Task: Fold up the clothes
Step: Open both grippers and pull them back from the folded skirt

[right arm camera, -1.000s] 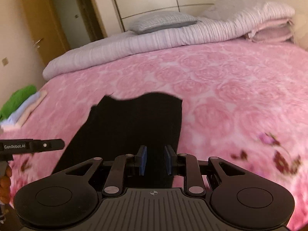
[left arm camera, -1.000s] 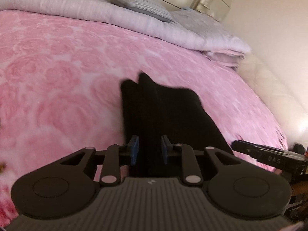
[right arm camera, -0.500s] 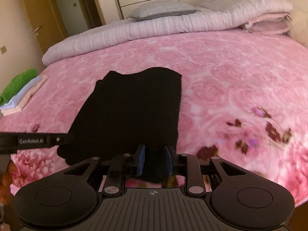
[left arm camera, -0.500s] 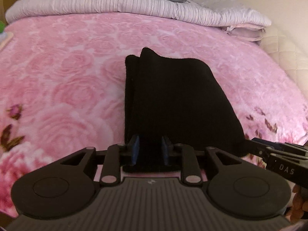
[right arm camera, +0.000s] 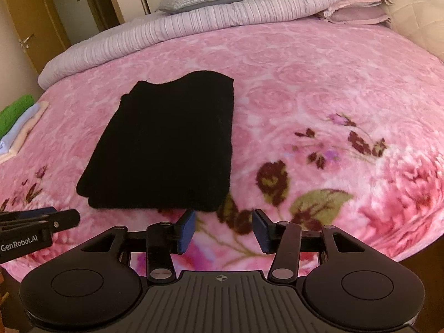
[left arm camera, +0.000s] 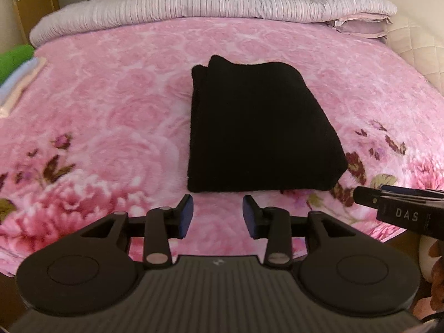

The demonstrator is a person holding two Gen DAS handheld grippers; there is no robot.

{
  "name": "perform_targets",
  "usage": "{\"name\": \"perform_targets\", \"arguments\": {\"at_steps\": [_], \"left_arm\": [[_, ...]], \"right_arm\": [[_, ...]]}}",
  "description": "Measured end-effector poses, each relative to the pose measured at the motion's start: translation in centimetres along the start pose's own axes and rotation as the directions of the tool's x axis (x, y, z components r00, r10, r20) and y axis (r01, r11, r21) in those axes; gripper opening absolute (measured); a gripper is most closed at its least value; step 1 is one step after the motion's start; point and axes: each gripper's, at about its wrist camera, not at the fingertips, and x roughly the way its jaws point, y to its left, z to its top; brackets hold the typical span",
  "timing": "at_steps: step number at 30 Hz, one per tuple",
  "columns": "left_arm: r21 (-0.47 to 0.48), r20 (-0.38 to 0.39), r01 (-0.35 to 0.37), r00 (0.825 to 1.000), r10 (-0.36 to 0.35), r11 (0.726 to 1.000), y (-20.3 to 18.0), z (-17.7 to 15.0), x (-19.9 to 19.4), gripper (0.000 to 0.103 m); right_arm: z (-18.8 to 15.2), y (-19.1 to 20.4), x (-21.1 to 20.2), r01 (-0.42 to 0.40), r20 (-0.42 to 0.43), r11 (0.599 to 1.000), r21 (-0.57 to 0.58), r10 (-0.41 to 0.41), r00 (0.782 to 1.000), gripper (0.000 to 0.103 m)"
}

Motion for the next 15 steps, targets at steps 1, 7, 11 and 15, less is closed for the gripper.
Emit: {"name": "perform_targets", "arguments": {"at_steps": [1, 7, 11, 15], "left_arm": [[0.002, 0.006, -0.001, 1.000, 0.001, 1.000, -0.1, -0.1, -0.3, 0.036], [0.016, 0.036, 0.007, 0.999, -0.008, 1.000, -0.7, -0.7, -2.3, 0.038], [0.025, 0.051, 0.016, 0.999, -0.018, 1.000, -1.1, -1.5, -3.6, 0.039], [0.029, 0.056, 0.025, 0.998, -0.027, 0.999, -1.1, -2.3, -4.4, 0.039]], "right_arm": [[-0.2, 0.0, -0.3, 0.003, 0.000, 1.000, 0.004, -0.003, 1.000, 0.049], [-1.0, 0.1, -1.8, 0.014, 0.009, 1.000, 0.014, -0.014, 1.000, 0.049], [-1.6, 0.5, -2.9, 0.007, 0.020, 1.000, 0.011, -0.007, 1.000, 0.049], [-2.2, 1.1, -3.6, -0.003, 0.029, 1.000, 0.002, 0.003, 1.000, 0.049]]}}
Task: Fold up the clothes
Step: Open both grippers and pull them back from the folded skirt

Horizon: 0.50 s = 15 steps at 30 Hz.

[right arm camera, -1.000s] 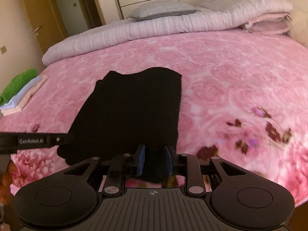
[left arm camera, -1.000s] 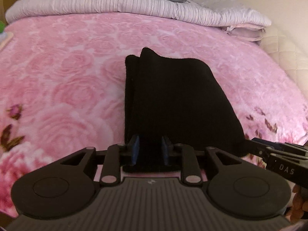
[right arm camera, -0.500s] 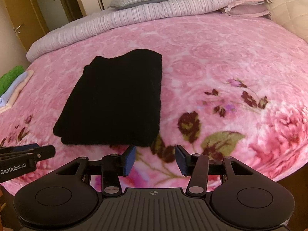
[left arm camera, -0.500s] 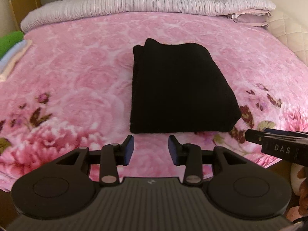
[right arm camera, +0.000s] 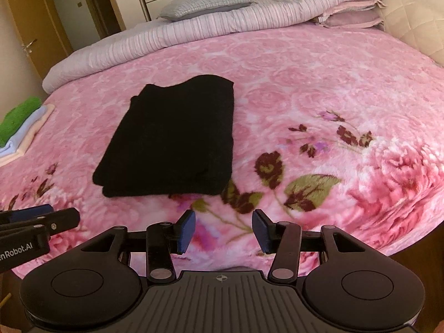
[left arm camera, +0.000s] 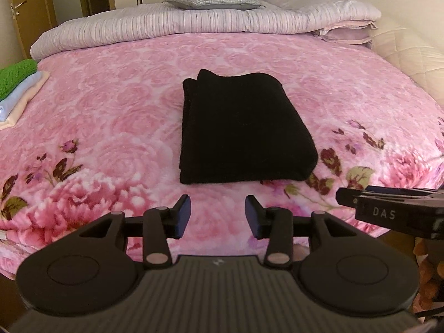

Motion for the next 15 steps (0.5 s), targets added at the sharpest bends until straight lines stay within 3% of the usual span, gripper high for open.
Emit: {"name": "perform_targets", "arguments": {"at_steps": [15], "left_arm": [[-0.020, -0.010, -0.010, 1.000, 0.010, 1.000, 0.6, -1.2, -0.4, 0.039]], "right_arm": [[-1.0, 1.3, -1.3, -0.014, 0.002, 0.999, -0.033, 0.014, 1.000, 0.049]]}}
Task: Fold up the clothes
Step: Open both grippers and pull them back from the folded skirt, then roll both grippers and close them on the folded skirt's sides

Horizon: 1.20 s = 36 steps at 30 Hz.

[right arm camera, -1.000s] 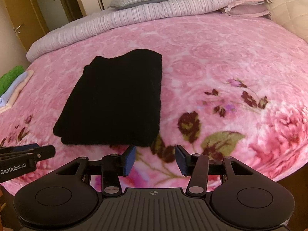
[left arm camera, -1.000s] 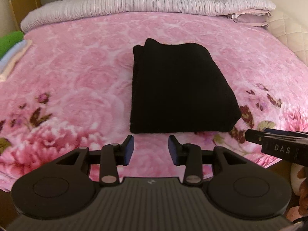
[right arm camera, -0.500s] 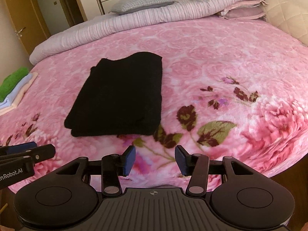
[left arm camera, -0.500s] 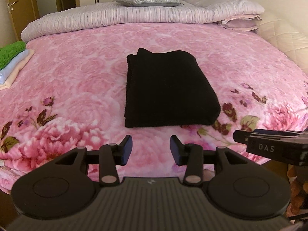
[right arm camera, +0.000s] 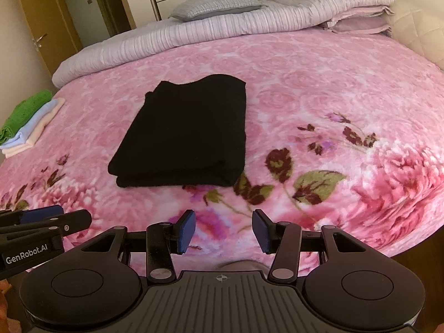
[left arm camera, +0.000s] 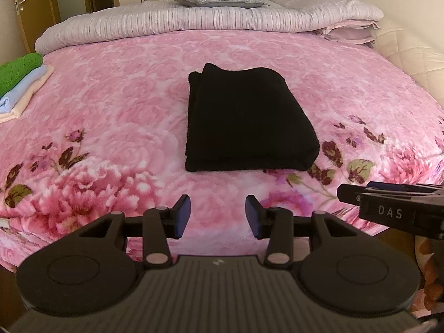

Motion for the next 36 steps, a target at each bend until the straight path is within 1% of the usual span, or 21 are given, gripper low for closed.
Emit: {"name": "perform_targets", "arguments": {"at_steps": [14, 18, 23, 26, 28, 29, 31, 32, 34, 35, 36], "left_arm": [[-0.027, -0.046, 0.006, 0.999, -0.007, 1.000, 0.8, 0.3, 2.1, 0.039], [-0.049, -0.058, 0.016, 0.998, -0.019, 0.999, 1.4, 0.7, 3.0, 0.043], [-0.091, -0.067, 0.046, 0.996, -0.052, 0.995, 2.8, 1.6, 4.5, 0.044], [-0.158, -0.066, 0.082, 0.993, -0.093, 0.984, 4.5, 2.2, 5.5, 0.044], [-0.214, -0.061, 0.113, 0.990, -0.128, 0.970, 5.9, 2.6, 6.2, 0.044], [-0.257, -0.054, 0.138, 0.986, -0.157, 0.956, 6.9, 2.8, 6.7, 0.046], [-0.350, -0.034, 0.193, 0.975, -0.219, 0.916, 9.1, 3.2, 7.8, 0.047], [-0.390, -0.026, 0.213, 0.970, -0.242, 0.896, 10.1, 3.3, 8.5, 0.048], [-0.462, -0.010, 0.244, 0.960, -0.280, 0.853, 11.9, 3.7, 9.9, 0.050], [-0.490, -0.003, 0.257, 0.955, -0.296, 0.833, 12.7, 3.9, 10.6, 0.051], [-0.508, 0.002, 0.270, 0.950, -0.312, 0.818, 13.3, 4.1, 11.4, 0.053]], "right_arm": [[0.7, 0.2, 1.4, 0.009, -0.013, 0.999, -0.038, -0.010, 1.000, 0.049], [1.1, 0.1, 2.1, 0.018, -0.018, 0.999, -0.042, -0.019, 1.000, 0.049], [1.7, -0.4, 3.1, 0.031, -0.029, 0.999, -0.039, -0.032, 0.999, 0.049], [2.1, -1.0, 3.7, 0.039, -0.038, 0.999, -0.028, -0.040, 0.998, 0.049], [2.3, -2.1, 4.4, 0.034, -0.048, 0.999, 0.000, -0.034, 0.998, 0.049], [2.5, -2.9, 4.7, 0.021, -0.055, 0.999, 0.031, -0.019, 0.998, 0.049], [2.6, -5.6, 5.3, -0.074, -0.044, 0.981, 0.179, 0.083, 0.996, 0.049], [2.6, -7.0, 5.6, -0.121, -0.032, 0.960, 0.252, 0.133, 0.991, 0.049], [2.7, -9.7, 6.2, -0.212, 0.001, 0.896, 0.390, 0.230, 0.973, 0.049], [2.8, -10.5, 6.7, -0.238, 0.016, 0.867, 0.439, 0.257, 0.966, 0.049], [2.8, -11.3, 7.1, -0.262, 0.032, 0.834, 0.485, 0.282, 0.959, 0.052]]}}
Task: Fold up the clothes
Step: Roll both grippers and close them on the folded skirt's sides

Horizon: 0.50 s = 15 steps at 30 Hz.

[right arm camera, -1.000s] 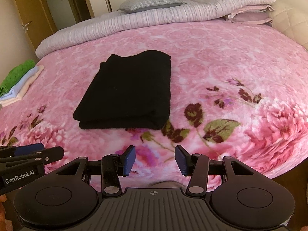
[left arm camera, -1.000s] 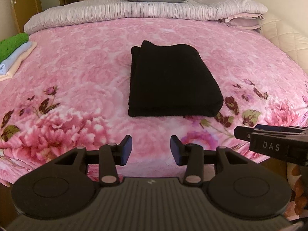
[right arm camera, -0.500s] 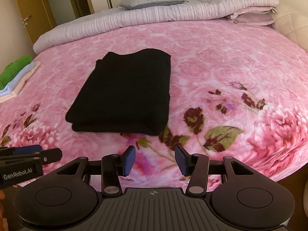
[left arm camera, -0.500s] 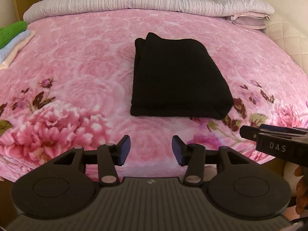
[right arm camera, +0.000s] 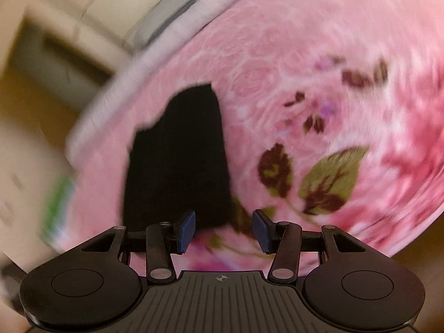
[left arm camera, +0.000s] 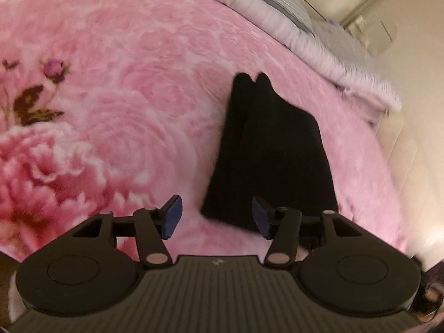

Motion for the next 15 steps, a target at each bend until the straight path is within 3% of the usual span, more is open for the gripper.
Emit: {"name": "perform_targets", "arguments": {"at_steps": [3, 4, 10, 15], "left_arm": [[-0.048, -0.013, 0.054, 0.998, -0.055, 0.997, 1.2, 1.5, 1.6, 0.053], [-0.061, -0.017, 0.075, 0.997, -0.076, 0.995, 1.5, 1.9, 2.1, 0.053], [-0.100, -0.040, 0.170, 0.984, -0.175, 0.980, 2.1, 3.8, 5.1, 0.054], [-0.100, -0.091, 0.174, 0.979, -0.183, 0.980, 1.9, 4.8, 7.9, 0.055]], "right_arm": [[1.4, -2.4, 0.7, -0.093, 0.013, 0.983, 0.158, 0.092, 0.996, 0.075], [2.3, -2.3, 1.0, -0.100, 0.010, 0.981, 0.166, 0.100, 0.995, 0.077], [4.3, -2.1, 3.7, -0.107, -0.011, 0.982, 0.158, 0.110, 0.994, 0.078], [4.7, -1.6, 5.8, -0.112, -0.035, 0.985, 0.131, 0.118, 0.992, 0.078]]}}
